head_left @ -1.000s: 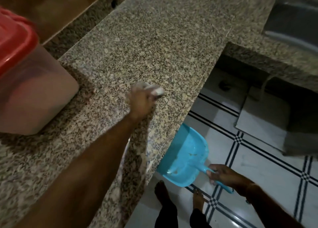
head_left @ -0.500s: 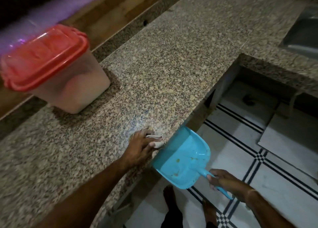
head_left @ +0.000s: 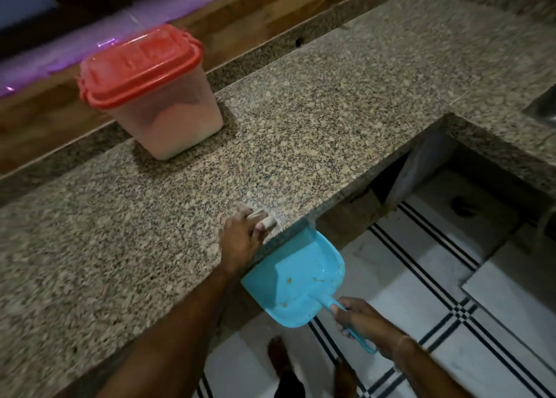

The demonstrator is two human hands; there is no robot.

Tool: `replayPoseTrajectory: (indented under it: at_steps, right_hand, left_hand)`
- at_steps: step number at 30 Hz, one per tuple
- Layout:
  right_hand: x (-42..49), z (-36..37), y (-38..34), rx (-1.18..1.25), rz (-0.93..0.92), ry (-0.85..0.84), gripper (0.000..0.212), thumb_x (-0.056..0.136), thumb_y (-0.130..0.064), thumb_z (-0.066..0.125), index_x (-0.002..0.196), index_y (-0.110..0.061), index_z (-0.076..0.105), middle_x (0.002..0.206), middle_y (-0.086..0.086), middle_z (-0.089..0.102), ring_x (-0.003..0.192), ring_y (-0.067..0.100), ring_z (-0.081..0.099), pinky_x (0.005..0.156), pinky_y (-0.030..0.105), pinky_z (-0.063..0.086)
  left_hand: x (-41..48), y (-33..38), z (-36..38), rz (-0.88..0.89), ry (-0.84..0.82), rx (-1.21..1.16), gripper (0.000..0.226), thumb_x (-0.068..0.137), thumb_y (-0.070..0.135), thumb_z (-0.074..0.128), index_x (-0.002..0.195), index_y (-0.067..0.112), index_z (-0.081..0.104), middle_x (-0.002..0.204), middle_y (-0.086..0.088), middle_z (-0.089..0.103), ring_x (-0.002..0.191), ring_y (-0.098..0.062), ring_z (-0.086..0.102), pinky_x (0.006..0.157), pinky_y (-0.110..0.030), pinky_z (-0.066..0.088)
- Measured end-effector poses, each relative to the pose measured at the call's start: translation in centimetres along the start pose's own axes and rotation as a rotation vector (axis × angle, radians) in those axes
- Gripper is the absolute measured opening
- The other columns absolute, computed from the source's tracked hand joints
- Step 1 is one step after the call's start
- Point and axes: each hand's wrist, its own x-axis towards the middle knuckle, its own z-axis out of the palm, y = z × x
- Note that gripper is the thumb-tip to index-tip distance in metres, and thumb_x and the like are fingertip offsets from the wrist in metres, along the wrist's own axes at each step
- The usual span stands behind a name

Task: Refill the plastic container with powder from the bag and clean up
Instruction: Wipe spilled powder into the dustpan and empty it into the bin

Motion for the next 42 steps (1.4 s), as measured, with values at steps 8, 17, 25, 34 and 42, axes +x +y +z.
replayPoseTrajectory:
  at_steps: [8,17,25,34,42]
  right_hand:
    - [0.1,1.2,0.1,-0.006,-0.031,-0.040,0.018,0.105,-0.023,0.059,0.098,-0.008,0.065,0.076,0.003,0.056,0.060,0.006,0.053,0.061,0.022,0.047]
    - [1.3,2.7,-0.1,-0.050,0.000,-0.009,0.039,0.101,-0.033,0.063,0.115,0.003,0.065,0.076,0.000,0.062,0.067,0.007,0.058,0.069,0.026,0.051]
    - [1.8,3.6,-1.4,-0.002,-0.023,-0.015,0.023,0.105,-0.032,0.058,0.107,-0.011,0.068,0.079,0.004,0.061,0.067,0.007,0.056,0.067,0.023,0.051]
    - [2.6,3.7,-0.4,-0.007,-0.018,-0.016,0.029,0.103,-0.034,0.061,0.111,-0.007,0.070,0.083,0.005,0.064,0.076,0.012,0.061,0.073,0.027,0.054]
    - [2.8,3.5,0.8,-0.030,0.011,-0.008,0.028,0.104,-0.030,0.061,0.106,-0.003,0.068,0.080,0.005,0.063,0.072,0.012,0.060,0.069,0.024,0.053]
  left_hand:
    - [-3.3,0.6,0.6,0.120,-0.026,0.127,0.049,0.090,0.005,0.066,0.138,0.016,0.064,0.128,-0.013,0.065,0.104,-0.033,0.056,0.080,-0.039,0.044]
    - [-1.6,1.0,-0.1,-0.014,0.006,-0.063,0.031,0.107,0.030,0.055,0.098,0.009,0.077,0.094,-0.007,0.074,0.076,-0.016,0.059,0.058,-0.012,0.031]
    - [-6.5,4.4,1.1,-0.006,0.070,-0.037,0.039,0.103,0.035,0.042,0.092,0.018,0.075,0.090,0.000,0.068,0.075,-0.009,0.051,0.064,-0.022,0.034]
    - [-4.5,-0.5,-3.6,-0.308,0.275,-0.291,0.057,0.106,0.054,0.041,0.115,0.008,0.073,0.103,-0.009,0.063,0.086,-0.027,0.061,0.062,-0.030,0.048]
    - [-2.9,2.7,-0.7,-0.183,0.151,-0.165,0.072,0.101,0.069,0.021,0.108,0.024,0.077,0.091,-0.001,0.067,0.073,-0.014,0.060,0.060,-0.022,0.038]
